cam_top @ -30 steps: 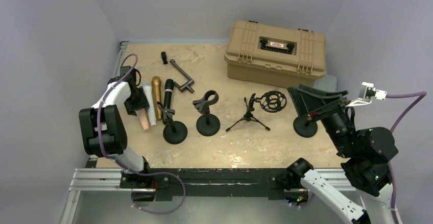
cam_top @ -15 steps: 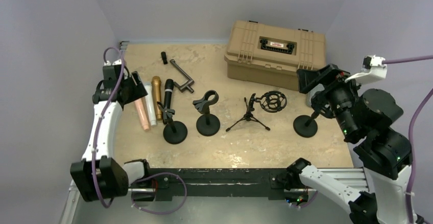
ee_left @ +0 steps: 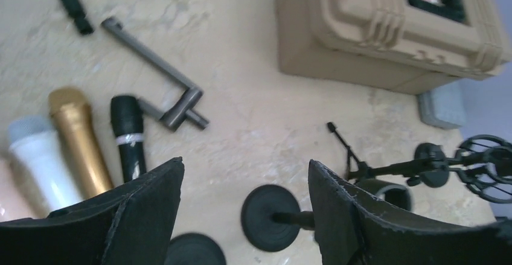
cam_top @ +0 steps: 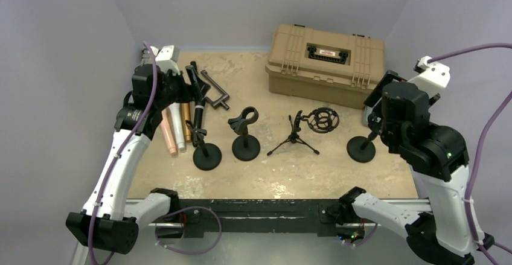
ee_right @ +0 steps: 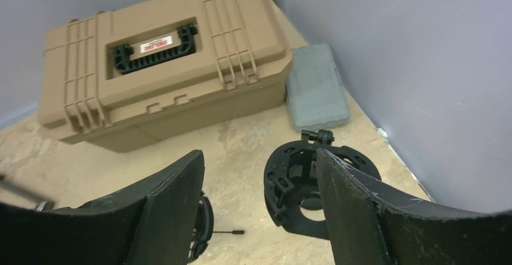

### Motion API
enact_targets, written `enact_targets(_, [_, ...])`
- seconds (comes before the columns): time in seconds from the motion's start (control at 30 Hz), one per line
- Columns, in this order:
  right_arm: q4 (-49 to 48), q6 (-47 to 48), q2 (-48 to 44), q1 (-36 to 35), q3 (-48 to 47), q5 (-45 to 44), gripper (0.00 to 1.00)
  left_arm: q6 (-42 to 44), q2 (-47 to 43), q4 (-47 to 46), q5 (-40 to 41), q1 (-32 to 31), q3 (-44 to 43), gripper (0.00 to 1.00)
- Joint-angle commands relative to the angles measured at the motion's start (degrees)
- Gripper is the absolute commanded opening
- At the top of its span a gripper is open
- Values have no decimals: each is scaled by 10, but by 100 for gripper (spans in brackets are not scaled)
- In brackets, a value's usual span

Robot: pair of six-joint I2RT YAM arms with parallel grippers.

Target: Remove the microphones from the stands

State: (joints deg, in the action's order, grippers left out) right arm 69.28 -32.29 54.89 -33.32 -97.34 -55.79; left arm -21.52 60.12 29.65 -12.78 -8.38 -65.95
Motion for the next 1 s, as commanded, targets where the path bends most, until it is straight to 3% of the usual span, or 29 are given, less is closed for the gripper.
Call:
enact_targets(0.0, [-36,1,48,54,5,-28,66,19,3,-78,-42,-36,-44,73])
enact_targets(0.1, [-153,117,54,201,40,90,67,11,-9,-125,-74,-38,-2,74])
enact_targets(0.17, [-168,144,80,296,34,192,66,5,-13,-108,-89,-38,-6,76])
enact_targets(0.33, [-204,144,103,440,37,357,66,-12,-25,-132,-128,-39,23,81])
enact_targets(0.5, [-255,109,82,568,130,553,59,-34,-10,-155,-182,-39,29,81])
enact_targets(0.6, [-281,109,51,581,179,560,60,-43,-3,-174,-217,-42,34,83])
enact_targets(0.83, [-269,129,-3,579,182,500,68,-48,-5,-190,-238,-54,39,83])
enact_targets(0.97, [-282,108,-26,580,205,481,88,-44,-13,-193,-234,-59,46,83])
